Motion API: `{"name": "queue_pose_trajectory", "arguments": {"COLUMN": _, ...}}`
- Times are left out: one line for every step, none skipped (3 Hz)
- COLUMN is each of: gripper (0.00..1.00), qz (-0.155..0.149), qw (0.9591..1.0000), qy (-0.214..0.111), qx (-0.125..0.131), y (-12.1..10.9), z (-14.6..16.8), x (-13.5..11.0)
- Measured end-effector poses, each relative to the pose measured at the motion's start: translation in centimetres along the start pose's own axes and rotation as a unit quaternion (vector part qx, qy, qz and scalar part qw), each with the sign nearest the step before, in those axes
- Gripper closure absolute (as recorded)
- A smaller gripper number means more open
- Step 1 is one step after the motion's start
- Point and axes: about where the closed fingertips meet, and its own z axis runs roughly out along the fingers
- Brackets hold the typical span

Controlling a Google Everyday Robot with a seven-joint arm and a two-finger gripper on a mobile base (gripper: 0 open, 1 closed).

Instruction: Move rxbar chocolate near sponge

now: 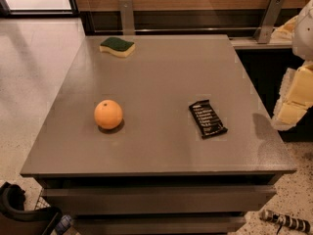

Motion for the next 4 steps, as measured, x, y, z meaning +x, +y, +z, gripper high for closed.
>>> {"name": "queue_pose_trajectory", "arguments": {"gripper": 0.0, "qz": 0.006, "qw": 1.0, "qy": -0.001, "qx": 0.0, "y": -0.1, "z": 0.1, "x": 0.1}}
{"name": "queue_pose_trajectory", "arguments": {"gripper": 0.0, "qz": 0.031, "qw": 0.9995, "qy": -0.007, "qx": 0.0, "y": -0.5, "z": 0.3, "x": 0.3}}
{"name": "queue_pose_trajectory", "arguments": {"gripper": 0.0, "qz": 0.087, "qw": 0.9962, "qy": -0.006, "qx": -0.009, "y": -1.8, "z": 2.4, "x": 1.2}}
{"name": "queue_pose_trajectory", "arguments": {"gripper": 0.0, "qz": 0.201, "qw": 0.9796, "qy": 0.001, "qx": -0.009, "y": -3.2, "z": 5.2, "x": 1.4}}
